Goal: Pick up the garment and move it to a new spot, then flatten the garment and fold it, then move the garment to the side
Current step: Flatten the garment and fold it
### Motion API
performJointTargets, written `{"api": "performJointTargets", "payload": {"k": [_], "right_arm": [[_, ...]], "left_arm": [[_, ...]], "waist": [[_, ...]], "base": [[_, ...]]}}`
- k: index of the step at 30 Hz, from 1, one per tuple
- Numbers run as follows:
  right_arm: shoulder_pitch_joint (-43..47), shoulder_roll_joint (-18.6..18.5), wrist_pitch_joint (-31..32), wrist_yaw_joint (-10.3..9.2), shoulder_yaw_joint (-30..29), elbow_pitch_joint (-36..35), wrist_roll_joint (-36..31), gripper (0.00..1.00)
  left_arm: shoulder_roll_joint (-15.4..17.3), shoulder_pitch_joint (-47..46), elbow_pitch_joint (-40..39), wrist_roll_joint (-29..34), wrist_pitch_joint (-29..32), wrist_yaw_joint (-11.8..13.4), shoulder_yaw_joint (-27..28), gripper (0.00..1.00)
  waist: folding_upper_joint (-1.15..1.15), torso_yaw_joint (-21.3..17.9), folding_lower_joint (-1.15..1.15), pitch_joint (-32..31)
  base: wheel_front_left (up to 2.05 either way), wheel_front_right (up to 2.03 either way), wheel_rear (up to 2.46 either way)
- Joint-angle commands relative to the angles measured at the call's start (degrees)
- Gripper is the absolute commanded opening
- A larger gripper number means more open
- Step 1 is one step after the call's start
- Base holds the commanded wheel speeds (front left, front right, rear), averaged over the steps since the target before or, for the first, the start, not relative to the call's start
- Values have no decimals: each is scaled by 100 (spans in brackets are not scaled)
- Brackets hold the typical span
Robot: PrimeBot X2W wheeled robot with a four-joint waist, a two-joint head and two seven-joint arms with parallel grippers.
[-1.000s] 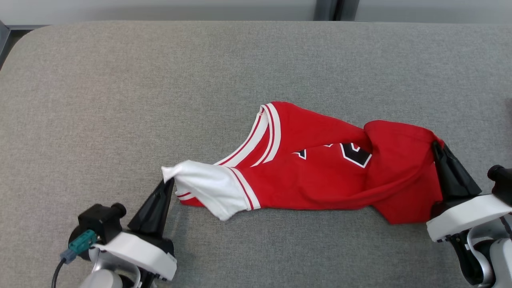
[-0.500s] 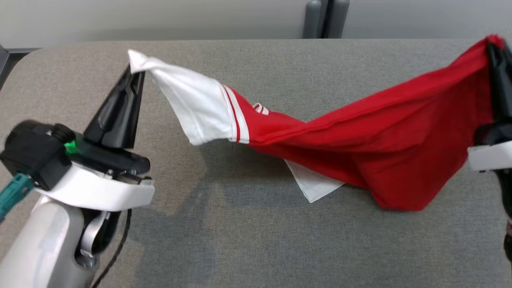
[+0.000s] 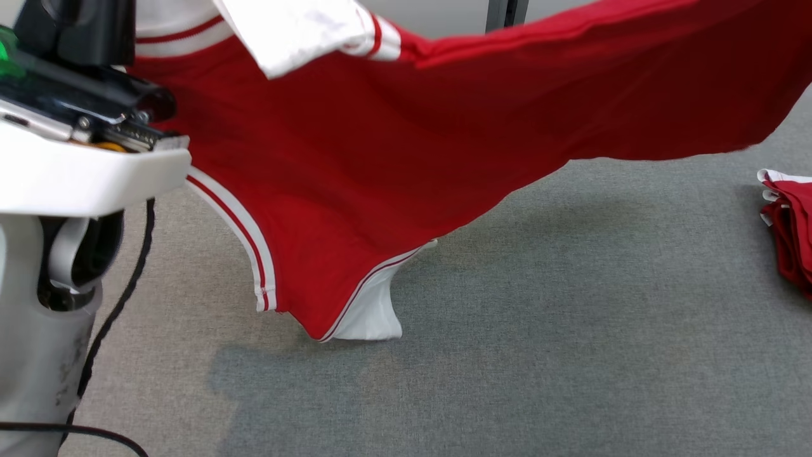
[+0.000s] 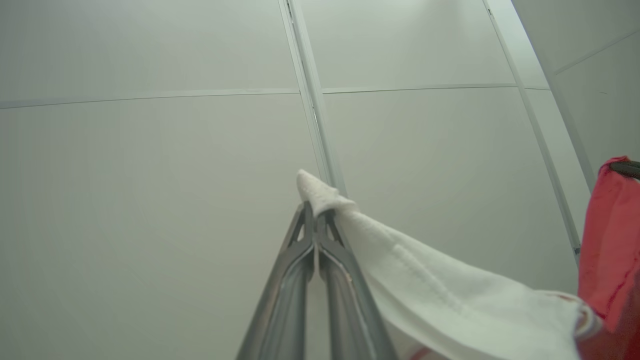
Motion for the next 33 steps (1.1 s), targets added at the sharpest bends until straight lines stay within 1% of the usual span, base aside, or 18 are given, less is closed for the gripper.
{"api": "performJointTargets", "payload": {"k": [1, 5, 11, 14, 18, 22, 23, 26, 30, 31, 32, 33], "right_arm": [[-59, -30, 31, -2, -37, 31, 49, 0], [-142, -13, 66, -2, -87, 129, 117, 0], [-421, 17, 94, -2, -131, 412, 215, 0], [-795, 44, 34, -2, -180, 614, 327, 0], [-1551, 118, -83, -2, -201, 1000, 406, 0], [-2496, 188, -273, -2, -16, 1549, 392, 0], [-2958, 206, -426, -2, 68, 1868, 346, 0], [-3660, 301, -769, -2, 224, 2414, 401, 0], [-4356, 420, -1356, -2, 432, 3241, 407, 0], [-4473, 454, -1507, -2, 499, 3443, 414, 0], [-4473, 454, -1507, -2, 499, 3443, 414, 0], [-4565, 465, -1645, -2, 541, 3674, 422, 0]], "left_arm": [[16, -104, 33, -31, 21, 27, 29, 0], [26, -290, 66, -46, 80, 29, 41, 0], [-1, -653, 249, -122, 95, -77, 26, 0], [-41, -1035, 457, -153, 119, -183, -18, 0], [-111, -1818, 920, -176, 108, -362, -65, 0], [-204, -2774, 1632, -191, -6, -549, -63, 0], [-256, -3241, 2040, -181, -101, -630, -65, 0], [-336, -3851, 2603, -114, -269, -686, -89, 0], [-445, -4506, 3303, -91, -551, -771, -115, 0], [-466, -4626, 3459, -115, -645, -792, -118, 0], [-466, -4626, 3459, -115, -645, -792, -118, 0], [-472, -4721, 3627, -143, -729, -814, -121, 0]], "waist": [[0, -6, 0, 1], [0, -29, 0, 49], [0, -63, 0, 366], [0, -76, 0, 639], [0, -90, 0, 1087], [0, -107, 0, 1509], [0, -116, 0, 1678], [0, -139, 0, 1837], [0, -180, 0, 1901], [0, -189, 0, 1911], [0, -189, 0, 1911], [0, -191, 0, 1915]], "base": [[0, 0, 0], [0, 0, 0], [0, 0, 0], [0, 0, 0], [0, 0, 0], [0, 0, 0], [0, 0, 0], [0, 0, 0], [0, 0, 0], [0, 0, 0], [0, 0, 0], [0, 0, 0]]}}
